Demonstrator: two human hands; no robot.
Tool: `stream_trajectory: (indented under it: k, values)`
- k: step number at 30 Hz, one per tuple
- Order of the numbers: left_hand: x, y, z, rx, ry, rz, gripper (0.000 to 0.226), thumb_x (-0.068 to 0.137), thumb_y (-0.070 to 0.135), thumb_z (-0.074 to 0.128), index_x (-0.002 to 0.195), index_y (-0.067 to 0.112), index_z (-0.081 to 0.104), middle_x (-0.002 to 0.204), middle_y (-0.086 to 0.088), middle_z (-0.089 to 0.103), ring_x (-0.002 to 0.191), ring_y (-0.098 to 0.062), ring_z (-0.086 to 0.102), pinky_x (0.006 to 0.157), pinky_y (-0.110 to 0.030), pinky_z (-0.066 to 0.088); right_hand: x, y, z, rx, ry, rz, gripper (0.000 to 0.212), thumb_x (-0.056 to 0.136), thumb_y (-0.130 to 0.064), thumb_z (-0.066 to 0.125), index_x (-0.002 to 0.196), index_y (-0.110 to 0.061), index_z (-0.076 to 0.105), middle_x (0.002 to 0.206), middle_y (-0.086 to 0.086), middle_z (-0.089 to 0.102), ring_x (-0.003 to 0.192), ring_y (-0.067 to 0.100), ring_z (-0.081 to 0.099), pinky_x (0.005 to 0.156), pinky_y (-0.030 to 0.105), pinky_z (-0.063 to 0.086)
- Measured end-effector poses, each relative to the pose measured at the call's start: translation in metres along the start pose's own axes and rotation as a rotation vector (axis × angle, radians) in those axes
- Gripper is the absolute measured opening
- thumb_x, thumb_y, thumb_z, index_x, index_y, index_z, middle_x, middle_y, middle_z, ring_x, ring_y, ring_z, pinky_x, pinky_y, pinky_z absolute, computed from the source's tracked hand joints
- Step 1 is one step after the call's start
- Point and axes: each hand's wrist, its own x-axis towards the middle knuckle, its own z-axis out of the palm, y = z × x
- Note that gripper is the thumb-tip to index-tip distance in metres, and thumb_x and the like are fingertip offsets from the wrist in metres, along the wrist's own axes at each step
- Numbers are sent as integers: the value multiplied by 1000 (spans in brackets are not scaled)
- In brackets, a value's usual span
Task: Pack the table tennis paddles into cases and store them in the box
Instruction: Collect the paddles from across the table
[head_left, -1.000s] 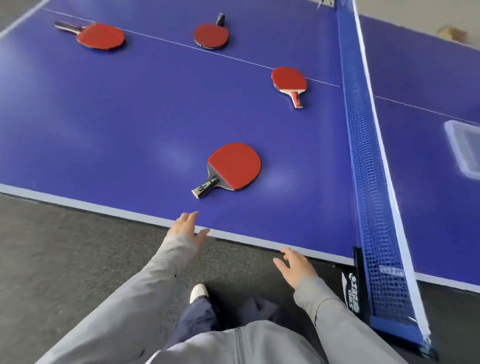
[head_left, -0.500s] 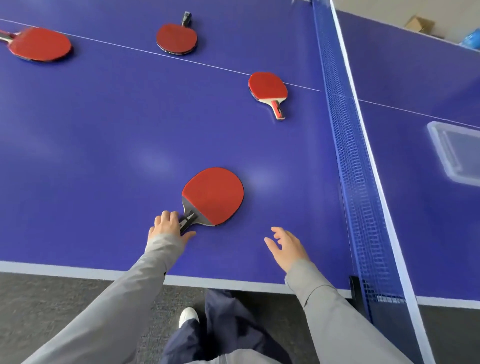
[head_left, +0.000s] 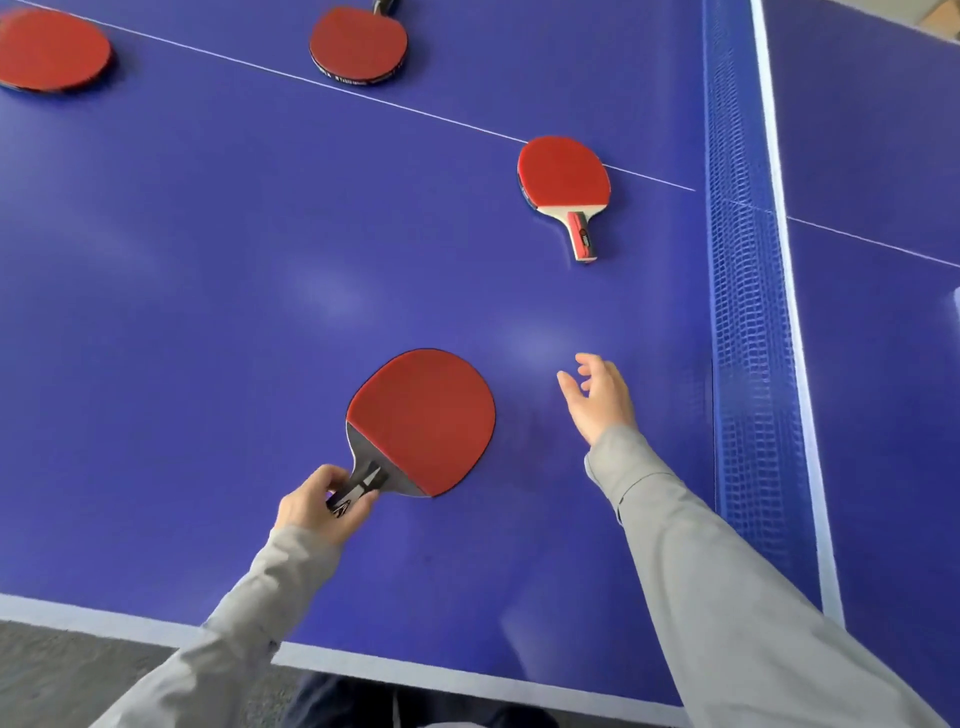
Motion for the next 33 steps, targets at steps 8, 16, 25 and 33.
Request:
stream_trajectory:
  k: [8,16,25,33]
  values:
    - [55,49,14,-275,99,-17,17,83,28,64,87,19,51,63,-3,54,48,-21,47,47,-25,40,115,-31,-7,-19,147,-19,54,92,-34,54,136,-8,39,133,12,45,126,27,40,103,43,38]
    - [89,53,17,-422,223,-58,16,84,24,64,81,21,49,64,-2,51,47,-18,43,47,-26,38,187,-56,2,-214,283,87,60,88,-45,56,129,-3,44,131,18,45,125,35,39,95,46,39]
    - [96,48,14,-497,279,-88,19,78,27,68,78,22,50,60,0,50,40,-11,40,47,-26,39,219,-70,-7,-116,81,98,51,83,-34,58,118,0,47,116,15,55,103,34,55,76,37,43]
    - [85,47,10,-533,276,-85,16,84,19,65,80,19,49,60,0,49,44,-16,41,48,-26,39,147,-77,1,285,116,67,25,87,-26,52,101,-10,38,93,1,50,67,11,46,52,25,39]
